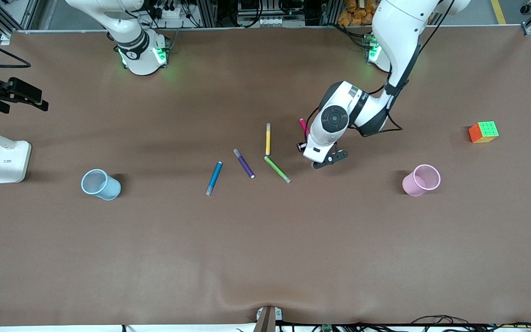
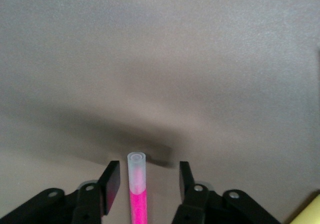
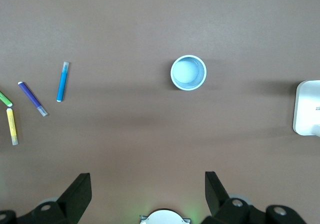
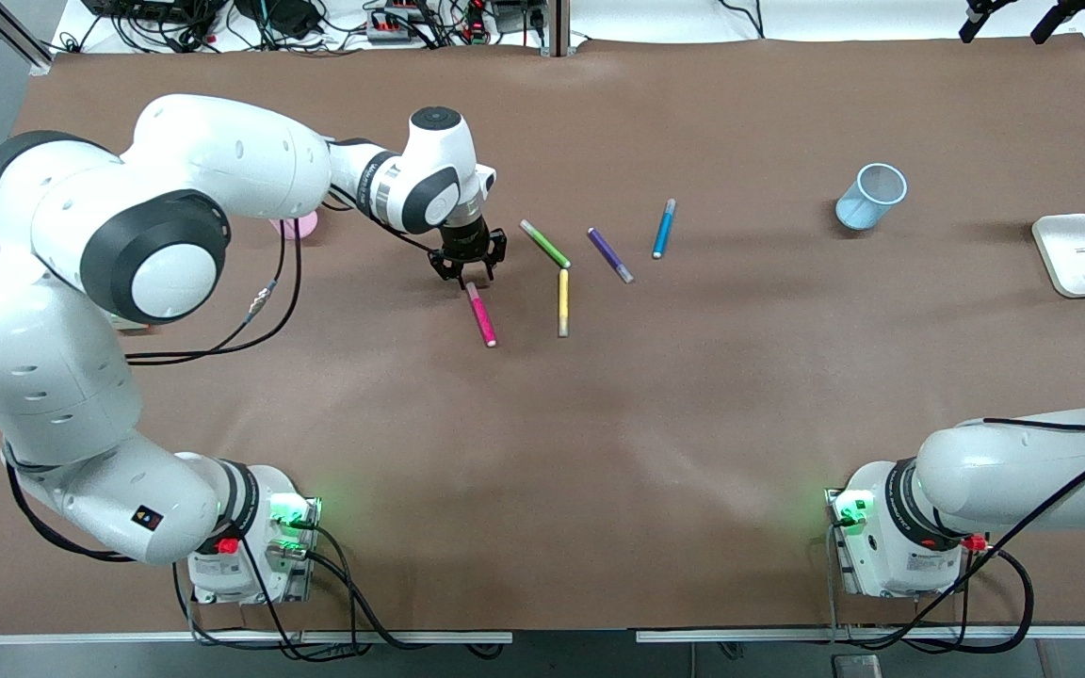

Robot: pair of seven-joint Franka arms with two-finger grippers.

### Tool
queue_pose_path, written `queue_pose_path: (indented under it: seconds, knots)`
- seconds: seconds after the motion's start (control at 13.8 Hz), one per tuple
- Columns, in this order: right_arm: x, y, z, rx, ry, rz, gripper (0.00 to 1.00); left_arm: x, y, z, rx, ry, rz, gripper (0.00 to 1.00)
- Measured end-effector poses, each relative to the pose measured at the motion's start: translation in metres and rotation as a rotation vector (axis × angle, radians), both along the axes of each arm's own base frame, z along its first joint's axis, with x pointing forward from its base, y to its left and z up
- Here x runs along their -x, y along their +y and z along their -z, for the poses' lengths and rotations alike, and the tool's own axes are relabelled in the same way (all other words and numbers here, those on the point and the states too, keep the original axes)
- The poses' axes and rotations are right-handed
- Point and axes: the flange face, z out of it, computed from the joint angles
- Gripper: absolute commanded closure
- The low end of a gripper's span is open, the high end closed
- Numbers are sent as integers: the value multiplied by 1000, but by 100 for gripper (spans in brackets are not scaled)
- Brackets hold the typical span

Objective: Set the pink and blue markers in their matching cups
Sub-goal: 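Lower the left gripper and grasp the pink marker, then carry the pink marker toward the pink cup while the right gripper reaches out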

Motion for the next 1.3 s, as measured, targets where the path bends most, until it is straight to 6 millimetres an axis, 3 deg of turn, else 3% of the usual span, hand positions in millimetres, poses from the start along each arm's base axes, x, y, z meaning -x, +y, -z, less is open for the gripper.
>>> queue_pose_path:
  seconds: [0.43,0.51,0.58,0.65,1.01,1.3]
  knots:
    - [0,0,0,0,0,0,0,2,0,9,-4,7,0,57]
    - [0,0,0,0,0,0,0,3,1,12,-5,10,0,63]
    - [0,0,0,0,0,0,0,3,1,14,-5,11,0,91]
    - [-1,1,0,0,-3,-1,0,2,0,13,-3,7,-1,100]
    - [-7,28,5,0,-14,-52,0,-9,1,1,10,-14,-12,100]
    - [-17,43,15,0,-24,-77,0,-42,22,-38,-5,27,-22,100]
